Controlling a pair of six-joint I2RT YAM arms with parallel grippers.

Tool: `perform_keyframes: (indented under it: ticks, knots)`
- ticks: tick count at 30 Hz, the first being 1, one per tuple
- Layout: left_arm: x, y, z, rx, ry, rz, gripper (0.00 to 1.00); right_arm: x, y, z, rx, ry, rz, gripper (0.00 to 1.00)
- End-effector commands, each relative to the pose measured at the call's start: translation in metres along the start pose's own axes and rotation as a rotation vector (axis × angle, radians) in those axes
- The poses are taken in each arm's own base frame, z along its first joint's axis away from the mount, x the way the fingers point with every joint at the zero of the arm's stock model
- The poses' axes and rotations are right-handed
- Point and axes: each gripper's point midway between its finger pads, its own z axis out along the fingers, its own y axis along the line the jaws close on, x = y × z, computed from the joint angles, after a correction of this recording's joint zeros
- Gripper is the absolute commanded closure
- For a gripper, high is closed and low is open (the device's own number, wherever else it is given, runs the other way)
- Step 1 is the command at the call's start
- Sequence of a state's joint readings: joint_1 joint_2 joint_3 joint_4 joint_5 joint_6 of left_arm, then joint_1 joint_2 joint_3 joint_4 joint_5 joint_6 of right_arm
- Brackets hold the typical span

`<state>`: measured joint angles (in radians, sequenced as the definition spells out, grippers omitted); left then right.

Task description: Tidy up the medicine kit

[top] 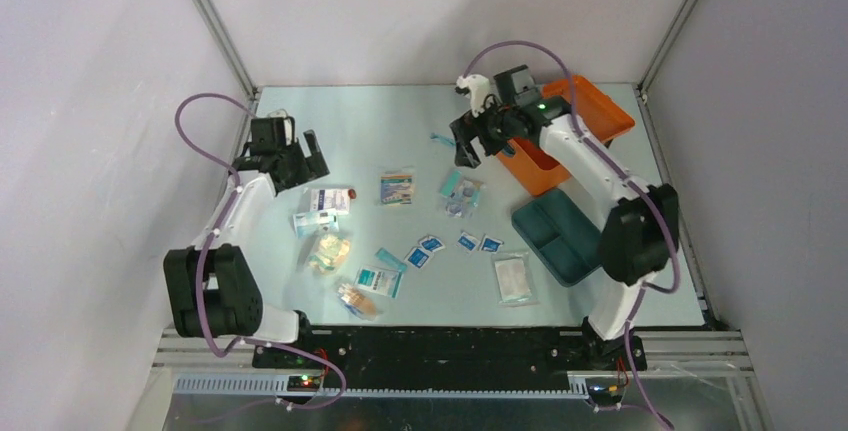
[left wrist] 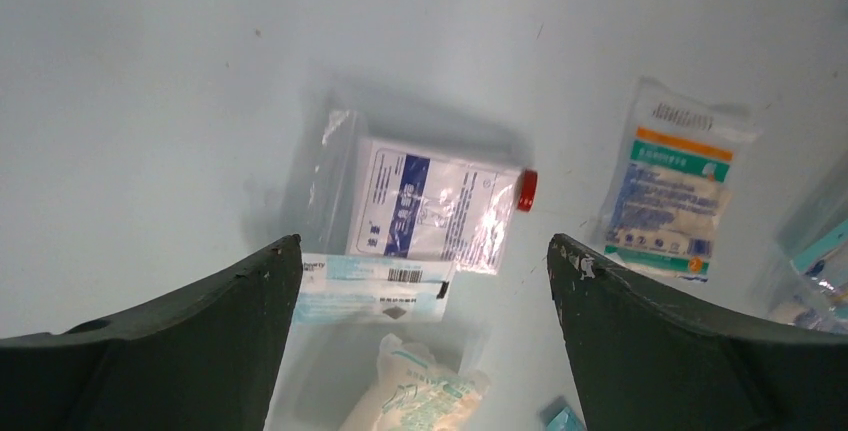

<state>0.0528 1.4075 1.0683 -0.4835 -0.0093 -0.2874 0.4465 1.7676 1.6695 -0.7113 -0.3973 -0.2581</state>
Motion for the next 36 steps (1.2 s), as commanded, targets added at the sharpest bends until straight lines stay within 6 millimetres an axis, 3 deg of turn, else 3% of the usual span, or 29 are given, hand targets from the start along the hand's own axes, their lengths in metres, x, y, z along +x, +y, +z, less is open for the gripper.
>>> perform_keyframes:
  ticks: [1,9,14,22,36]
  knots:
    - [-0.004,-0.007,0.0,0.034,-0.033,-0.034,0.04,-0.017,0.017,0.046,-0.101,-0.019,0.046,0.1]
    - [-0.015,0.001,0.002,-0.01,-0.115,-0.062,0.04,-0.018,0.037,0.134,-0.129,0.024,0.078,0.18]
    - [-0.021,-0.002,-0.001,0.0,-0.126,-0.059,0.06,-0.012,0.044,0.16,-0.119,0.032,0.188,0.21]
    - [-0.018,-0.004,-0.006,0.017,-0.128,-0.062,0.08,0.01,0.053,0.191,-0.108,0.096,0.259,0.25]
    - [-0.008,-0.002,-0.007,0.017,-0.115,-0.089,0.1,0.056,0.055,0.214,-0.06,0.191,0.228,0.37]
